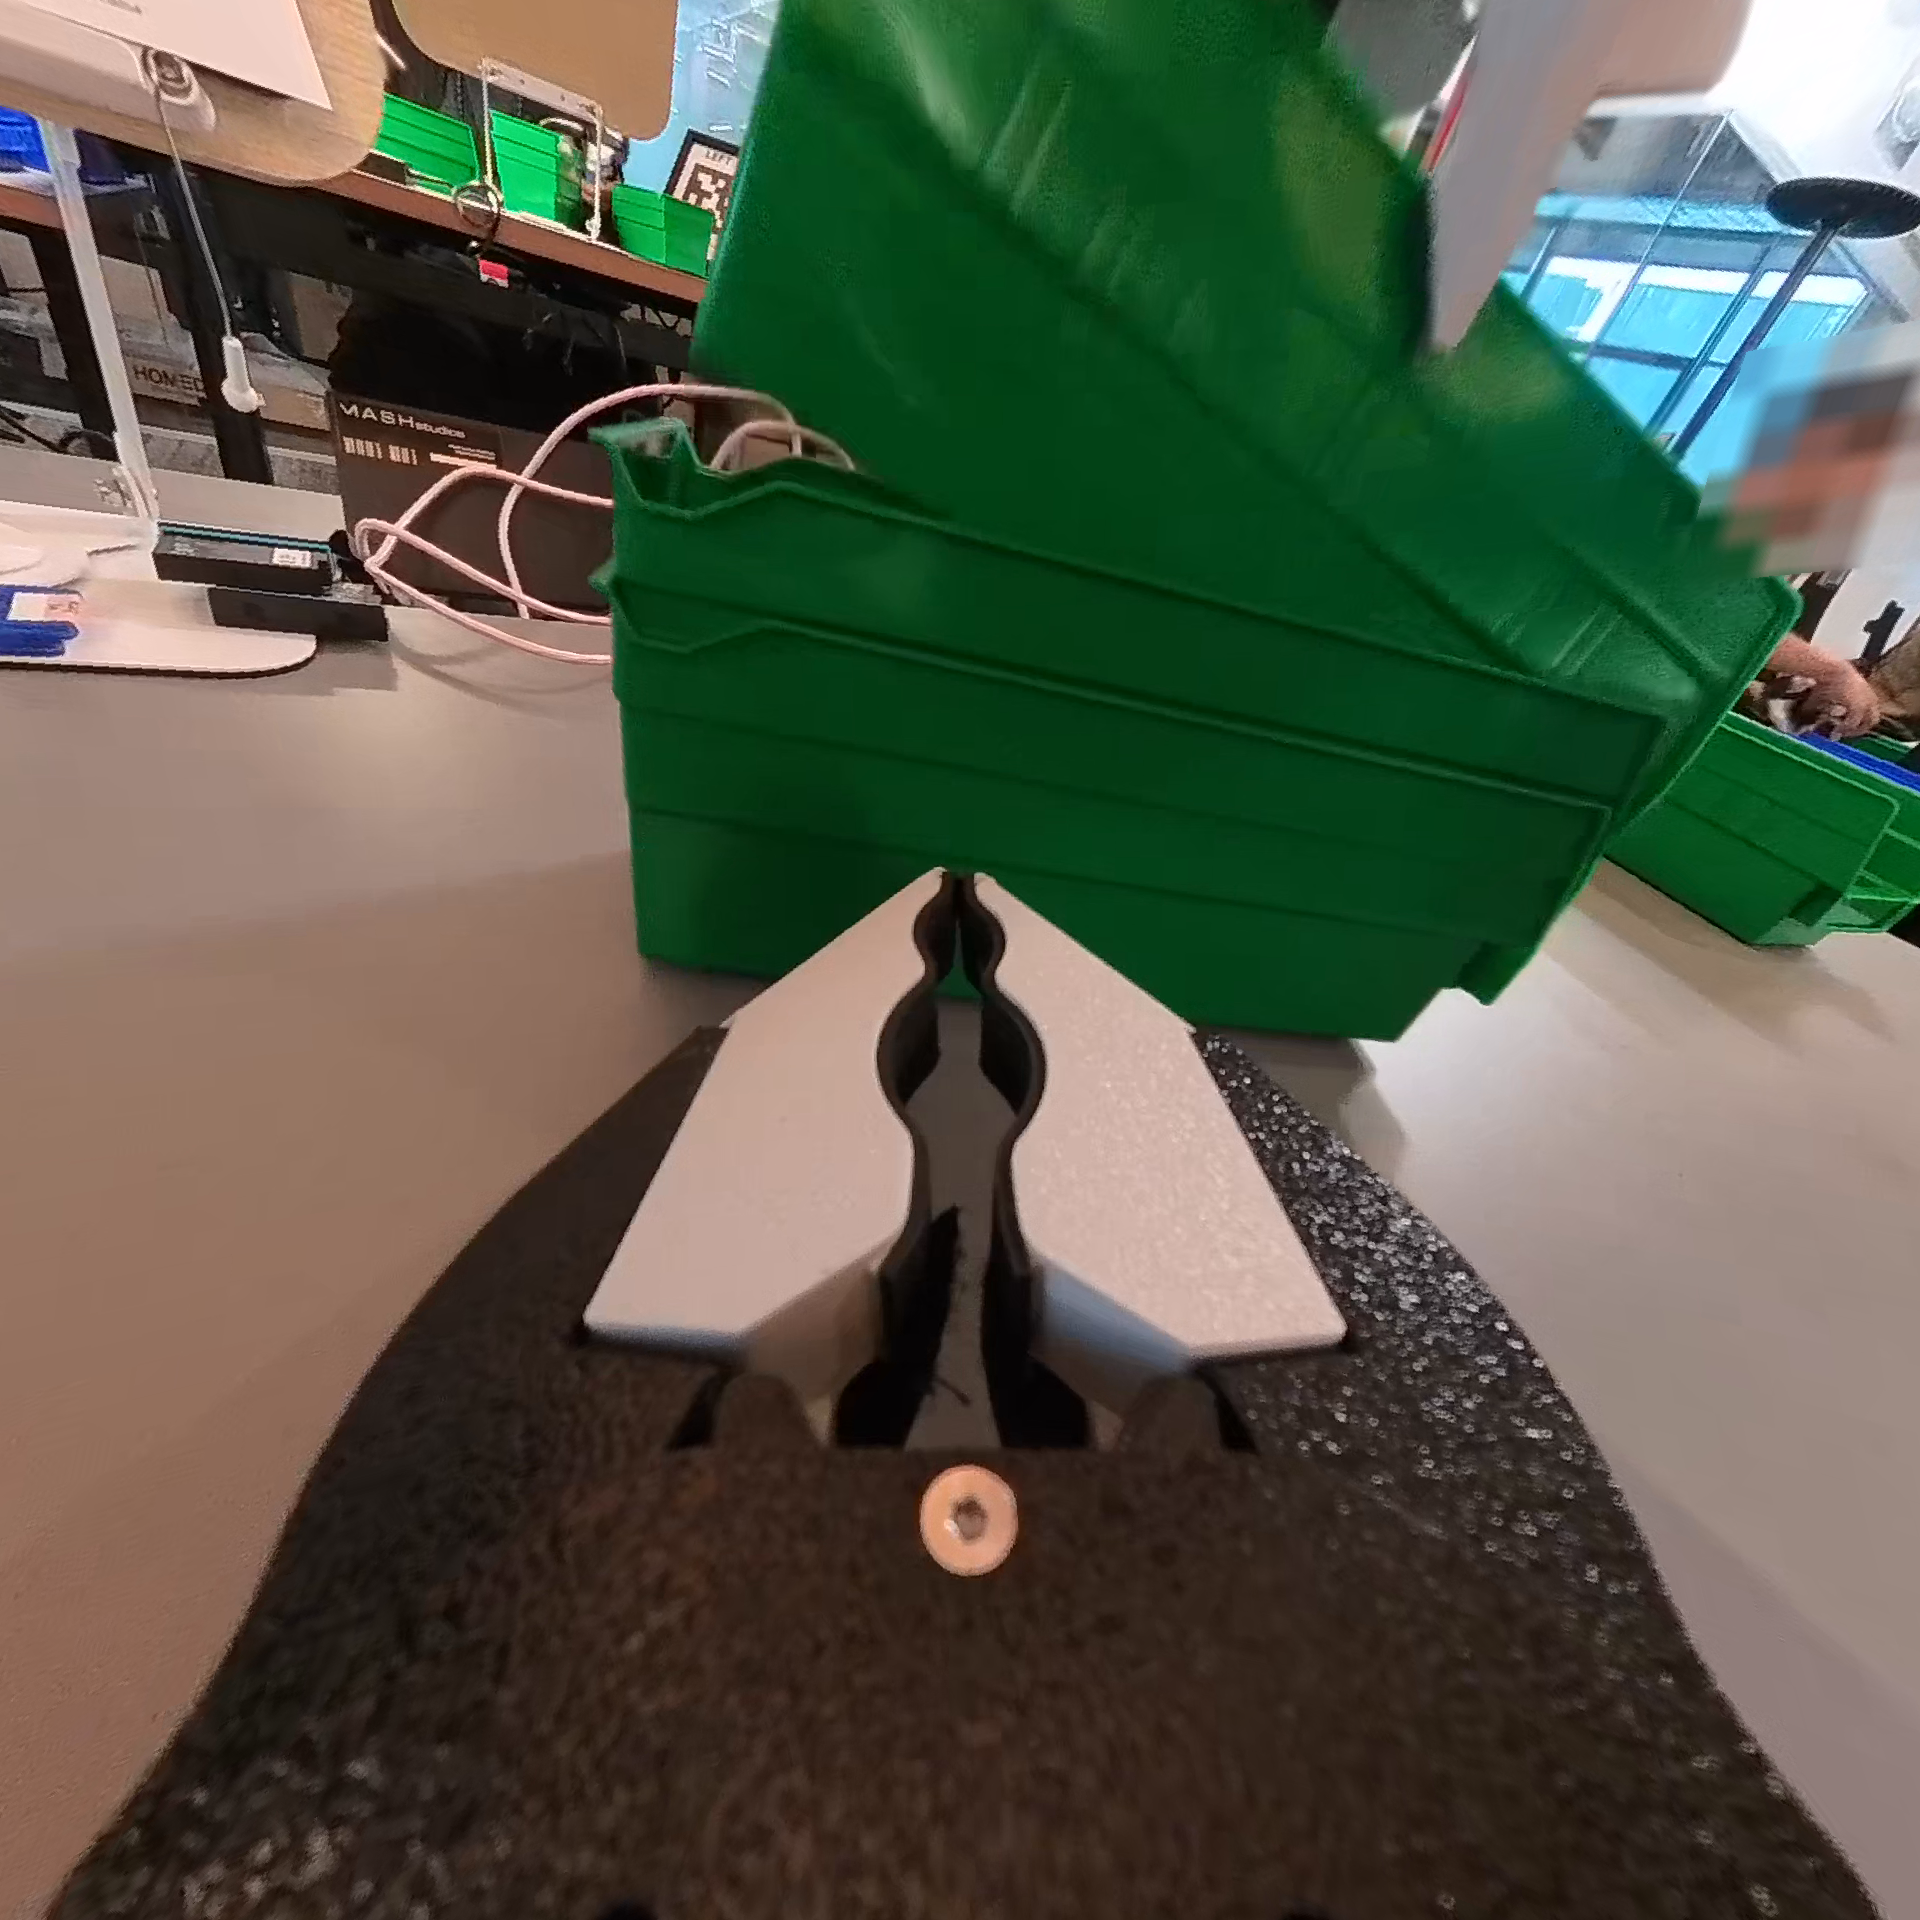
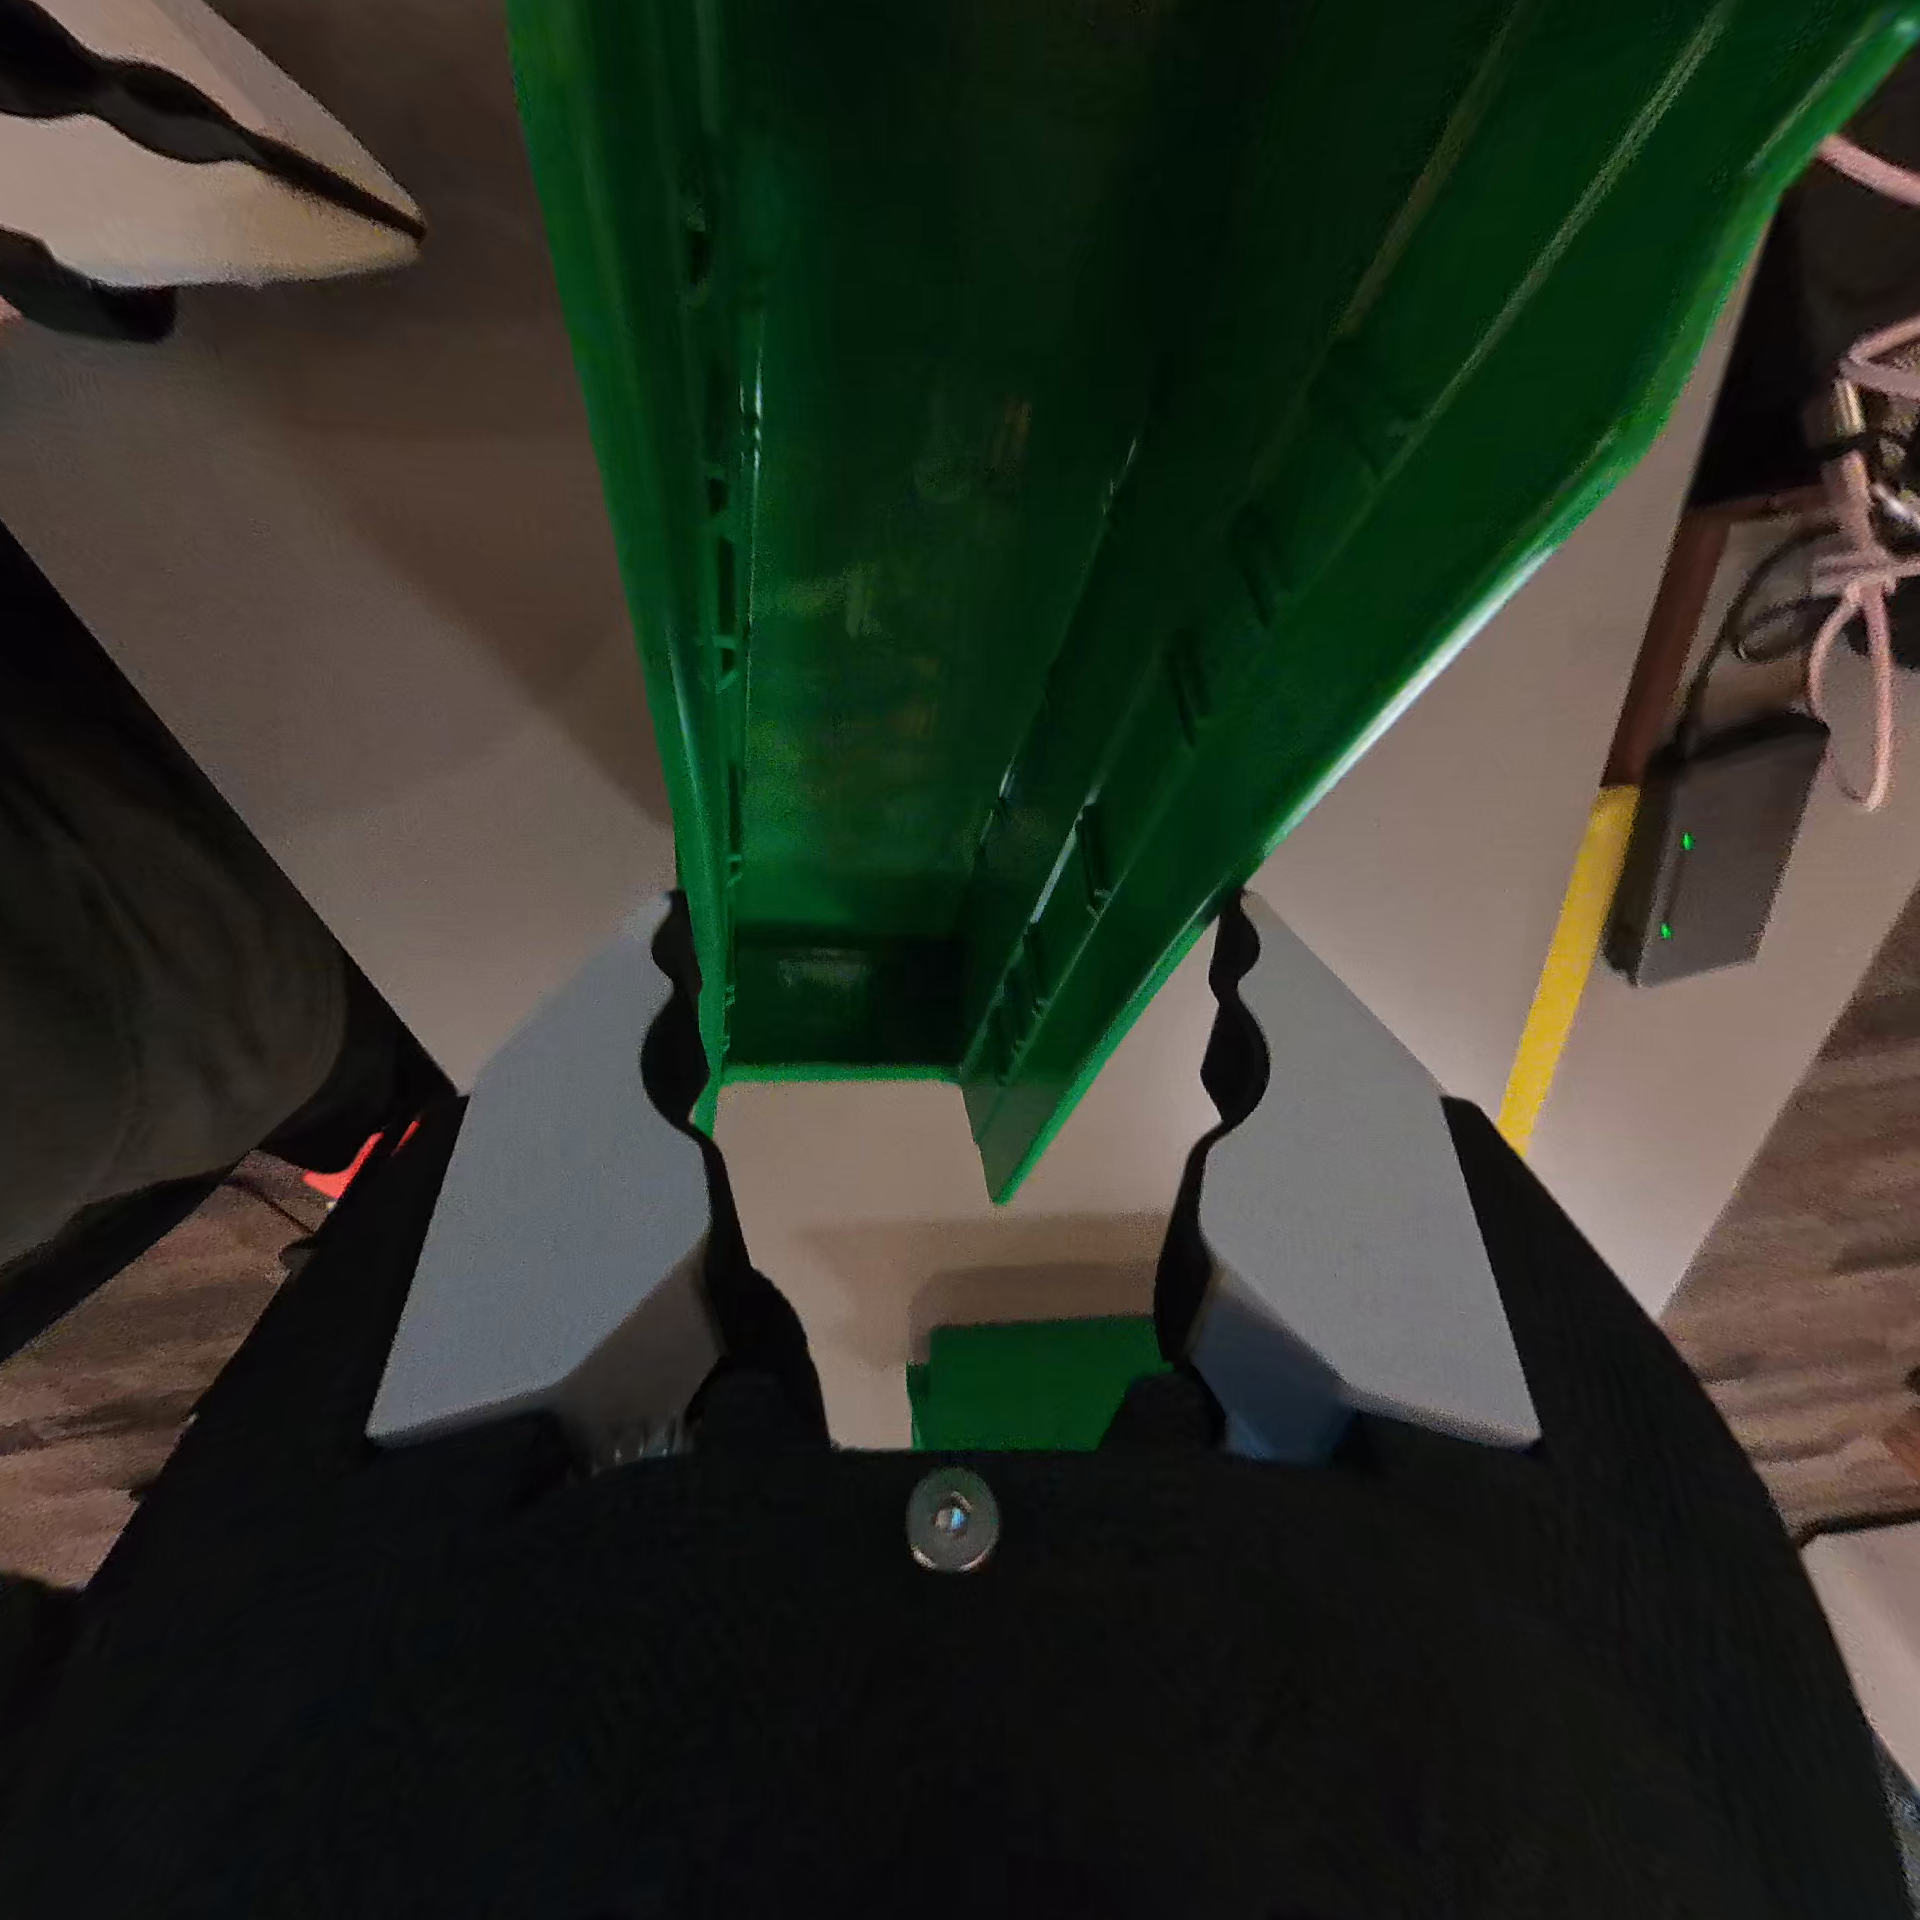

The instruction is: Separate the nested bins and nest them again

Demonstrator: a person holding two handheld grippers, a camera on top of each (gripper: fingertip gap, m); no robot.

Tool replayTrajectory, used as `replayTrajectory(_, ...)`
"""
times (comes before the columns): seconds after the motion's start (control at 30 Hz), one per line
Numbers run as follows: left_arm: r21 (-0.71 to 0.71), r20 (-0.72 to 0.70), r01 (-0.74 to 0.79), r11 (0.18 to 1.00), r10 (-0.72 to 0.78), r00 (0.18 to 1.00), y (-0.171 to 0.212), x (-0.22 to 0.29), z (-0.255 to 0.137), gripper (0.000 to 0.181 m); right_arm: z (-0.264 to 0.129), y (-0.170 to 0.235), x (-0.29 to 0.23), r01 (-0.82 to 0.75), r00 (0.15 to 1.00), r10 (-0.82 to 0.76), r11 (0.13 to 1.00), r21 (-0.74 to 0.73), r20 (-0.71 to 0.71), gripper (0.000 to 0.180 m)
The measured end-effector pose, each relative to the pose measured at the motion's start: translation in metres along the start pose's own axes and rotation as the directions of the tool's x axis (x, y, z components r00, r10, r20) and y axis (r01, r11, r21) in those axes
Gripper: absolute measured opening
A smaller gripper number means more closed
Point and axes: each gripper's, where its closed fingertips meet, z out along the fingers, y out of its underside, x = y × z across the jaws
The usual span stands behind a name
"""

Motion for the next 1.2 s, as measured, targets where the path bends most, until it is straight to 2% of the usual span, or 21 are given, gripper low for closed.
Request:
replayTrajectory(0.07, 0.003, -0.001, 0.002, 1.0, -0.002, 1.0, 0.0, 0.0, 0.0, 0.0, -0.015, 0.012, 0.004, -0.022, 1.0, 0.022, 1.0, -0.002, -0.008, 0.098)
replayTrajectory(0.23, 0.002, -0.001, 0.004, 1.0, -0.004, 1.0, 0.0, 0.0, -0.001, 0.0, -0.064, 0.042, 0.017, -0.121, 0.993, 0.122, 0.986, 0.113, -0.006, 0.097)
replayTrajectory(0.33, 0.003, -0.001, 0.009, 1.0, -0.009, 1.0, 0.0, 0.0, -0.001, 0.0, -0.082, 0.083, 0.028, -0.206, 0.977, 0.21, 0.974, 0.098, -0.033, 0.097)
replayTrajectory(0.43, 0.0, 0.002, 0.01, 1.0, -0.01, 1.0, 0.0, -0.001, 0.0, 0.0, -0.083, 0.138, 0.044, -0.353, 0.932, 0.356, 0.934, 0.057, -0.062, 0.098)
replayTrajectory(0.6, -0.003, 0.005, 0.006, 1.0, -0.006, 1.0, 0.0, 0.0, 0.001, 0.0, -0.041, 0.23, 0.071, -0.624, 0.781, 0.623, 0.781, -0.016, -0.052, 0.098)
replayTrajectory(0.77, -0.007, 0.009, -0.003, 1.0, 0.003, 1.0, 0.001, 0.0, 0.001, 0.0, 0.047, 0.295, 0.09, -0.772, 0.632, 0.775, 0.629, -0.09, -0.012, 0.096)
replayTrajectory(0.9, -0.009, 0.01, 0.002, 1.0, -0.002, 1.0, 0.001, -0.001, 0.001, 0.0, 0.109, 0.344, 0.097, -0.862, 0.495, 0.865, 0.478, -0.17, -0.076, 0.099)
replayTrajectory(0.97, -0.009, 0.011, 0.002, 1.0, -0.002, 1.0, 0.001, -0.001, 0.001, 0.0, 0.122, 0.358, 0.105, -0.918, 0.385, 0.919, 0.371, -0.14, -0.086, 0.101)
replayTrajectory(1.03, -0.012, 0.012, 0.003, 1.0, -0.002, 1.0, 0.001, -0.001, 0.002, 0.0, 0.128, 0.37, 0.105, -0.943, 0.311, 0.947, 0.297, -0.149, -0.08, 0.103)
replayTrajectory(1.2, -0.015, 0.013, 0.005, 1.0, -0.005, 1.0, 0.002, -0.002, 0.002, 0.0, 0.129, 0.382, 0.129, -0.966, 0.258, 0.958, 0.257, -0.022, -0.122, 0.104)
